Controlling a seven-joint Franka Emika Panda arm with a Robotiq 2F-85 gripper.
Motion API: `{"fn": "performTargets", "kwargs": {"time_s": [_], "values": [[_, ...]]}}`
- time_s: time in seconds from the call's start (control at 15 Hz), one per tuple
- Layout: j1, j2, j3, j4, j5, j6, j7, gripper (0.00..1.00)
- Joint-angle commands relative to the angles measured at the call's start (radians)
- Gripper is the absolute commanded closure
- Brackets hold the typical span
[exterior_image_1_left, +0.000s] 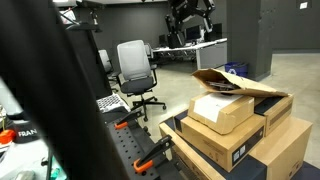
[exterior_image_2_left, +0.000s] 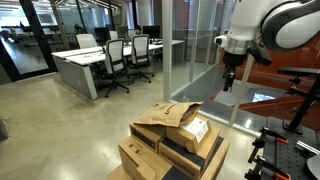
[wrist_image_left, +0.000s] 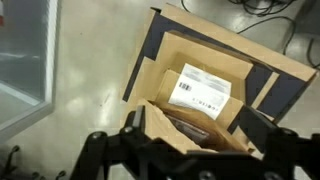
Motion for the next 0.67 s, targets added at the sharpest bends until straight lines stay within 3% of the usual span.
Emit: {"fn": "performTargets", "kwargs": {"time_s": [0.0,0.6], "values": [[0.005,0.0,-0.005,0.001,-0.002,-0.003,0.001,0.0],[0.05,0.06,0.016,-0.043,0.002,0.007,-0.009,0.0]]}}
